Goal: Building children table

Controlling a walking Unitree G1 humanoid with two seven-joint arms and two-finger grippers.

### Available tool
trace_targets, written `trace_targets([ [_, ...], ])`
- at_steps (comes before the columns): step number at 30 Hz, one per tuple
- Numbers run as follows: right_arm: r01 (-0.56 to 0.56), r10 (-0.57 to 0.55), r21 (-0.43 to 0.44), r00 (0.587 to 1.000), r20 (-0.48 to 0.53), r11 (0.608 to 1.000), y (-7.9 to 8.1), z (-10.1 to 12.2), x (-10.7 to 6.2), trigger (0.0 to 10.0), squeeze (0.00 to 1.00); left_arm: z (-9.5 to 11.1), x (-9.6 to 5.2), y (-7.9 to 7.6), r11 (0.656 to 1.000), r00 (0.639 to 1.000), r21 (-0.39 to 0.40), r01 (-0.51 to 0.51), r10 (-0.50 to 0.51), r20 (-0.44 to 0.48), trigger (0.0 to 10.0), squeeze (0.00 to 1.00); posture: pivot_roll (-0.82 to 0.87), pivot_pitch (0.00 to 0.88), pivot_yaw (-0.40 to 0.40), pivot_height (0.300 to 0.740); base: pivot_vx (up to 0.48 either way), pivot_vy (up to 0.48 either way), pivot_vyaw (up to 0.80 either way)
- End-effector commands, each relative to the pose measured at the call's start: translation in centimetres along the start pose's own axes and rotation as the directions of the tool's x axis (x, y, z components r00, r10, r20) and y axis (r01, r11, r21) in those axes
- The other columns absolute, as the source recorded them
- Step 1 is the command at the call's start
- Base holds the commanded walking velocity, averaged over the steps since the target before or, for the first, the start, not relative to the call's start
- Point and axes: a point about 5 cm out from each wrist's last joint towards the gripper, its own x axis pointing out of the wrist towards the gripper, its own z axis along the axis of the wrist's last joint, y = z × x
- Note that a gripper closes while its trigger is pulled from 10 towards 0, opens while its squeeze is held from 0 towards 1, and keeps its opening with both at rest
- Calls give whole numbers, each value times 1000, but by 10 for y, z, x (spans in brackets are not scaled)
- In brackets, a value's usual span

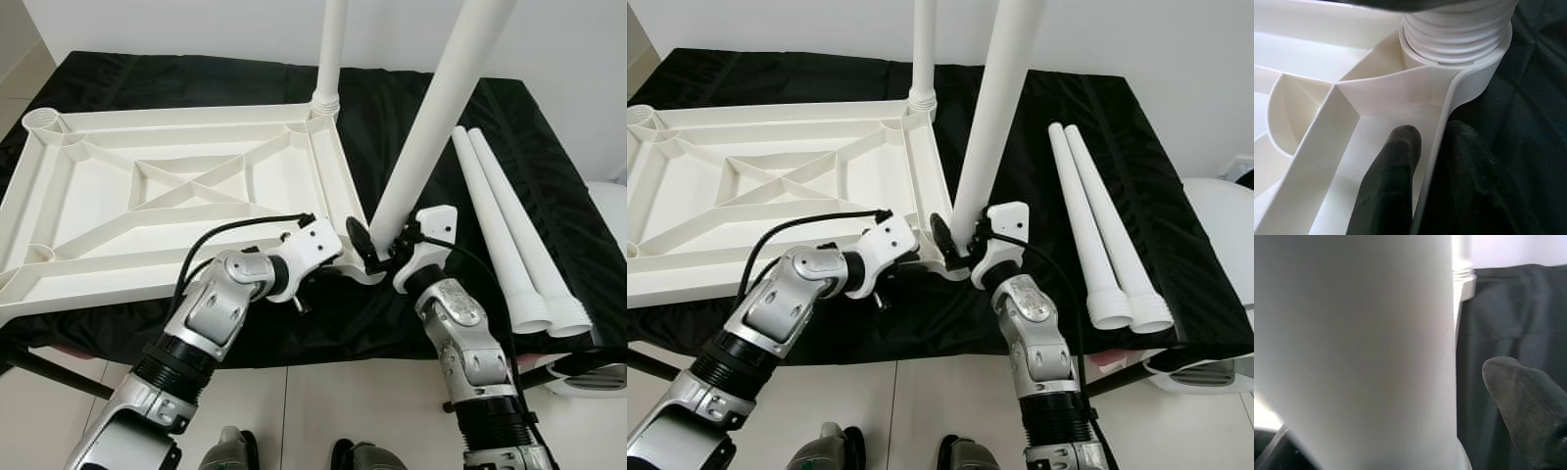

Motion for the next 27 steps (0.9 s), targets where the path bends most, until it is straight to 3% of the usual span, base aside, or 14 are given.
trace_targets([
  [1,-33,33,9,999,-6,999,-3,-1,-2,10000,0,-4,0,1,999,998,-1,-53,53,-19,10000,0,-50,142,-2,740,0,0,0],
  [3,-199,199,-16,980,-25,980,-6,1,-7,10000,0,-4,0,1,999,998,1,-53,53,-18,10000,0,-49,138,-4,740,0,0,0],
  [7,-263,262,-15,964,-43,965,-8,0,-10,10000,0,-4,0,1,999,998,1,-53,53,-18,10000,0,-48,134,-5,740,0,0,0],
  [10,-396,392,-31,916,-90,918,-17,-1,-12,10000,0,-4,0,1,999,998,2,-53,53,-16,10000,0,-45,130,-5,740,0,0,0],
  [20,-499,490,-69,864,-117,864,-32,5,3,10000,0,-4,-1,0,999,998,4,-52,52,-18,10000,0,-37,115,-4,740,0,0,0],
  [27,-517,508,-75,854,-110,853,-35,8,10,10000,0,-4,-1,1,999,998,5,-52,52,-18,10000,0,-35,108,-5,740,0,0,0],
])
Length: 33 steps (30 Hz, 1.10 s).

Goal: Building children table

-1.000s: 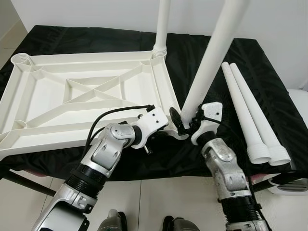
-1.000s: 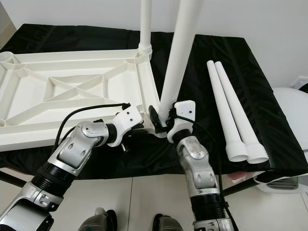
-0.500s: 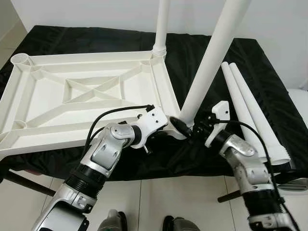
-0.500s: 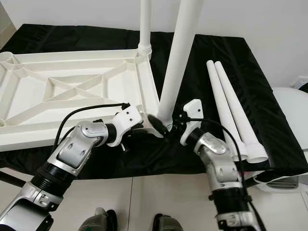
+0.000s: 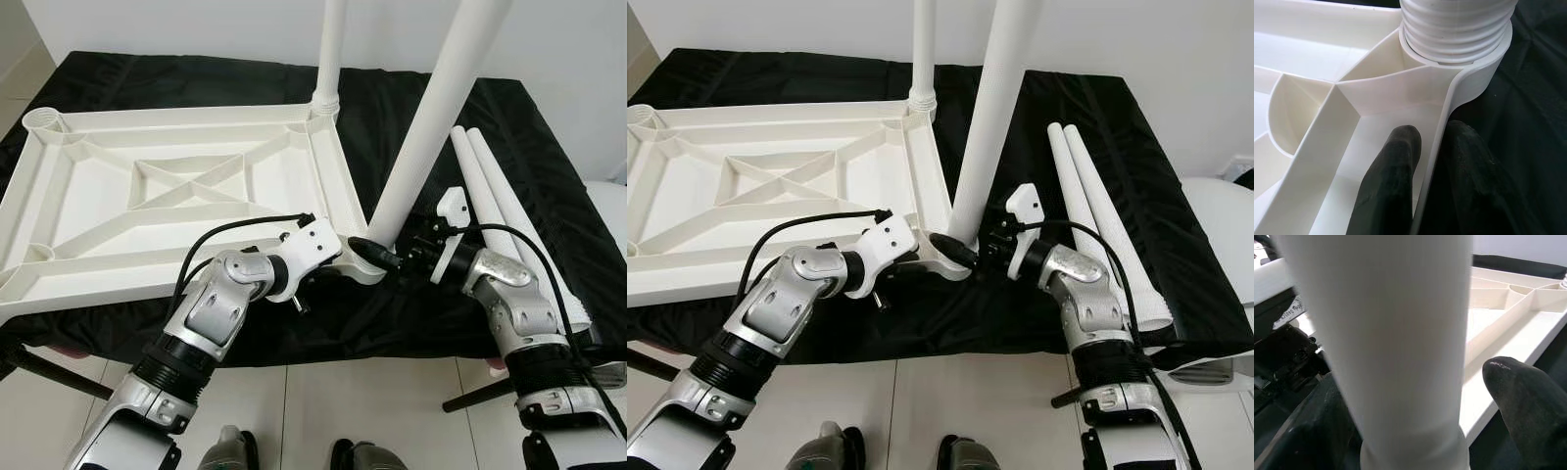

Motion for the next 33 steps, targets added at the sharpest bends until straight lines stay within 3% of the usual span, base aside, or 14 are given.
trace_targets([
  [1,-18,18,-8,1000,0,1000,-1,-1,0,10000,0,-4,-1,0,999,999,4,-51,51,-15,10000,0,-35,108,-5,740,0,0,0],
  [6,-24,24,-12,1000,5,1000,-4,-2,2,10000,0,-4,0,0,999,999,4,-51,51,-15,10000,0,-34,104,-4,740,0,0,0],
  [7,-29,29,-6,1000,6,1000,-4,-4,1,784,0,-4,0,0,999,999,6,-49,49,-15,10000,0,-37,99,-2,740,0,0,0],
  [8,-29,29,-6,1000,6,1000,-4,-4,1,784,0,-4,0,0,999,999,6,-49,49,-15,10000,0,-37,99,-2,740,0,0,0],
  [9,-36,36,-3,999,5,999,-4,-5,1,0,0,-3,0,0,999,999,8,-46,47,-15,10000,0,-37,99,-2,740,0,0,0],
  [27,-3,1,41,999,54,999,6,-10,-5,0,0,-3,0,-2,999,999,8,-38,38,-14,10000,0,-43,107,0,740,0,0,0],
  [28,17,-19,38,998,57,999,7,-10,-5,627,0,-4,0,-2,999,999,7,-38,38,-15,10000,0,-43,107,0,740,0,0,0],
  [29,45,-47,37,997,57,998,8,-11,-5,10000,0,-4,0,-2,999,999,7,-39,39,-16,10000,0,-44,110,0,740,0,0,0],
  [33,101,-103,43,993,56,994,11,-12,-3,10000,0,-4,0,-2,999,999,7,-38,38,-17,10000,0,-46,111,1,740,0,0,0],
])
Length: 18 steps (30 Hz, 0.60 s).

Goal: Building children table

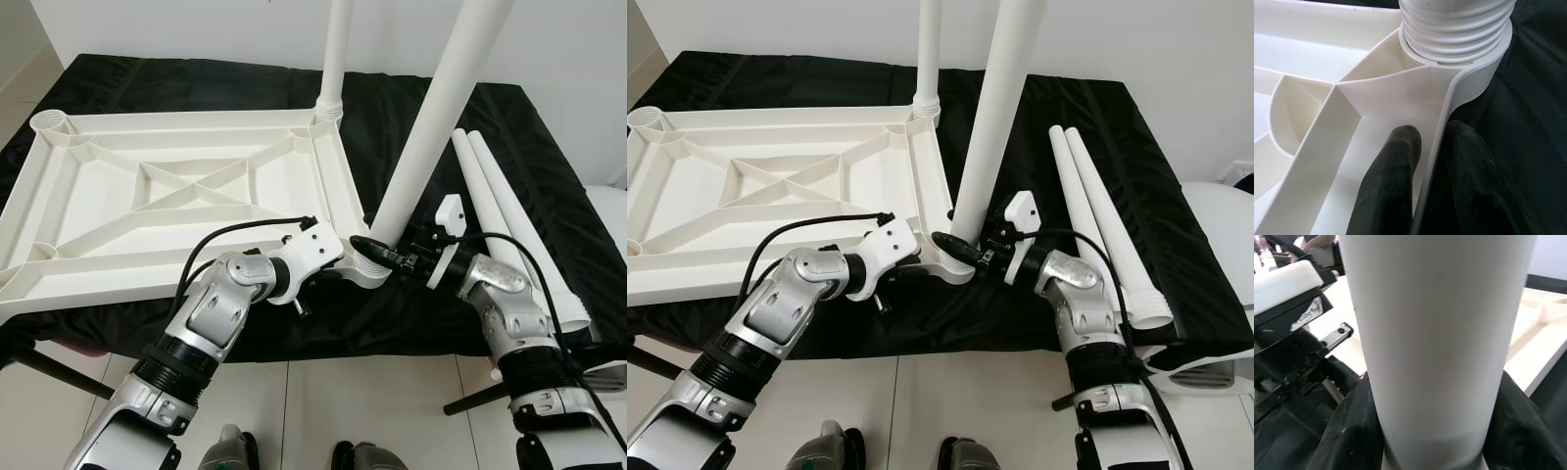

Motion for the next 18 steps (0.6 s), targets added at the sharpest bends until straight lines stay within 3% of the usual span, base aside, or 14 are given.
trace_targets([
  [1,57,-57,43,998,-1,997,0,-5,-3,10000,0,-3,-1,1,999,999,1,-49,49,-11,10000,0,-46,111,1,740,0,0,0],
  [6,169,-169,41,986,-1,985,5,-6,-3,10000,0,-3,-1,0,999,999,0,-46,46,-10,10000,0,-53,119,7,740,0,0,0],
  [18,322,-324,51,946,28,945,16,-2,-2,10000,0,-2,0,1,999,999,-6,-50,50,-8,10000,0,-61,133,9,740,0,0,0],
])
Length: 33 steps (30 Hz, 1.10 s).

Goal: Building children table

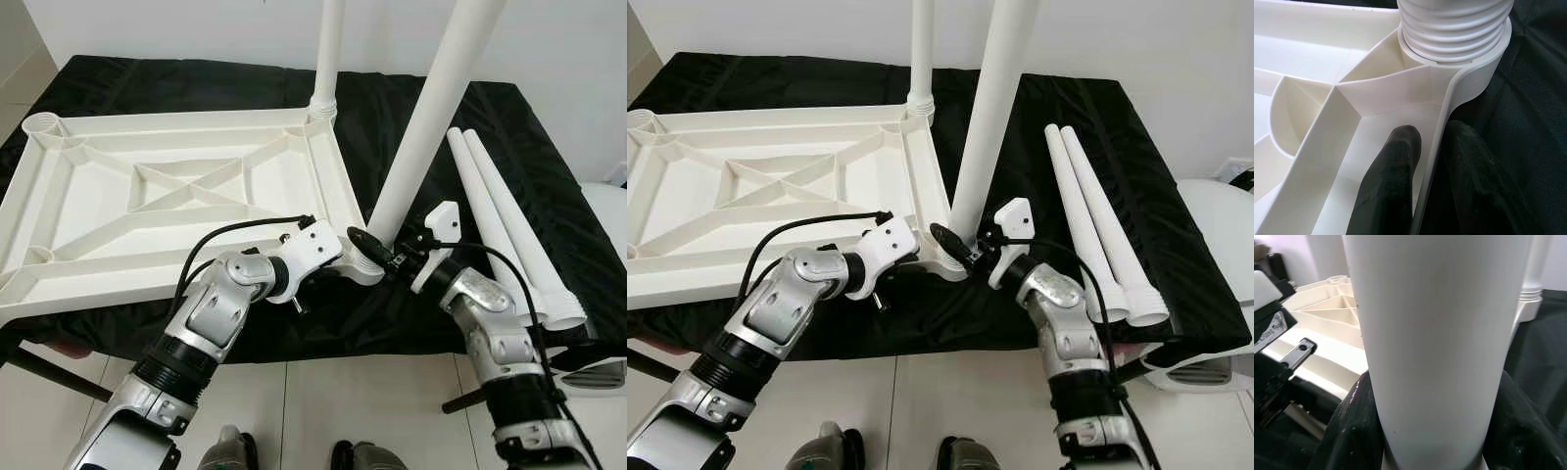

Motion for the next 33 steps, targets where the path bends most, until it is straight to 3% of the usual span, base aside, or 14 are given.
trace_targets([
  [1,74,-74,34,997,-4,997,-5,-2,-4,10000,0,-2,0,0,999,999,-2,-49,49,-7,10000,0,-61,133,9,740,0,0,0],
  [9,169,-170,44,985,31,985,5,2,-2,10000,0,-1,0,2,999,999,-4,-54,54,-9,10000,0,-61,139,14,740,0,0,0],
  [14,300,-303,67,952,39,952,14,3,1,10000,0,-1,0,5,998,998,-7,-66,66,-16,10000,0,-61,141,16,740,0,0,0],
  [18,329,-331,69,943,33,942,16,3,2,10000,0,-1,0,5,998,998,-7,-68,68,-17,10000,0,-60,141,16,740,0,0,0],
  [26,469,-471,79,882,6,879,26,1,8,10000,0,-1,0,8,997,997,-8,-79,78,-21,10000,0,-59,139,13,740,0,0,0],
  [29,552,-553,77,833,-11,830,31,-2,12,10000,0,-1,0,9,997,996,-8,-83,83,-21,10000,0,-56,139,11,740,0,0,0],
  [30,552,-553,77,833,-11,830,31,-2,12,10000,0,-1,0,9,997,996,-8,-83,83,-21,10000,0,-56,139,11,740,0,0,0],
  [33,650,-649,65,760,-40,757,35,-8,13,10000,0,-1,0,10,996,996,-9,-86,86,-21,10000,0,-55,139,10,740,0,0,0],
])
